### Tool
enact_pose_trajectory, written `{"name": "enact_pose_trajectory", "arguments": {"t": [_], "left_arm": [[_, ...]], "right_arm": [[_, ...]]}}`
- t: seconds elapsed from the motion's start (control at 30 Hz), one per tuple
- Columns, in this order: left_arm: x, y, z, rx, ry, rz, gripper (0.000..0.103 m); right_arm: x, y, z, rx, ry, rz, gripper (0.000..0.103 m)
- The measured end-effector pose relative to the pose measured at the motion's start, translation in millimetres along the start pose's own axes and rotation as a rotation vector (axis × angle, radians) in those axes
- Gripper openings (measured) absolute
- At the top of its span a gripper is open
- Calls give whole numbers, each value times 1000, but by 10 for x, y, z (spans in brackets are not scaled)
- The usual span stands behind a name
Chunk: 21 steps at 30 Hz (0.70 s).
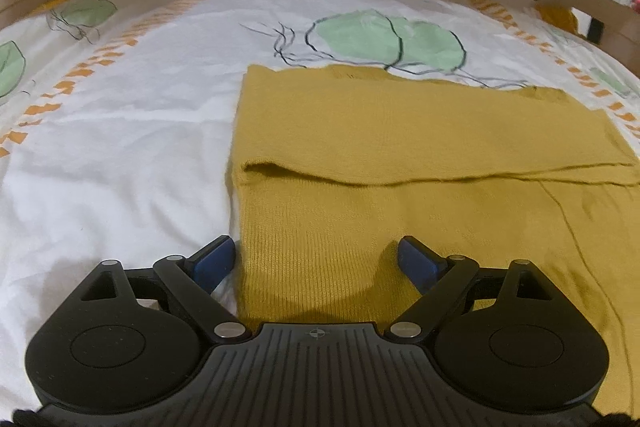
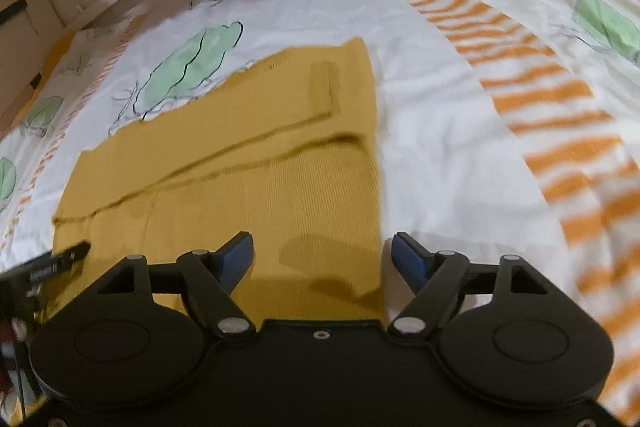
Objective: Fold small clothes
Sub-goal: 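Move both grippers back to the hem of the folded sweater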
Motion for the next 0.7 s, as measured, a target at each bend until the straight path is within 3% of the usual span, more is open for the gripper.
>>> {"name": "enact_pose_trajectory", "arguments": {"t": [0.17,0.37,0.47,0.7], "left_arm": [[-45,-137,287,-66,-30,2,85],[-237,-320,816,-136,-60,46,70],[-343,-398,1116,-129,-63,82,68],[-361,-697,1681,-127,-30,50,68]], "right_arm": [[96,-214,369,9,0,-1,80],[212,-430,759,28,33,-22,80],[221,-529,909,42,45,-18,80],[195,-791,1150,47,57,18,80]]}}
Point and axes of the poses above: each gripper's, at about its wrist camera, not at the fingertips, and z roughly against the way its jaws point, x to its right, y to its top, the point moved 2 cm from there along -z, roughly the way its jaws point, and after that the axes turned 5 degrees about -y, right-handed, at the moved point
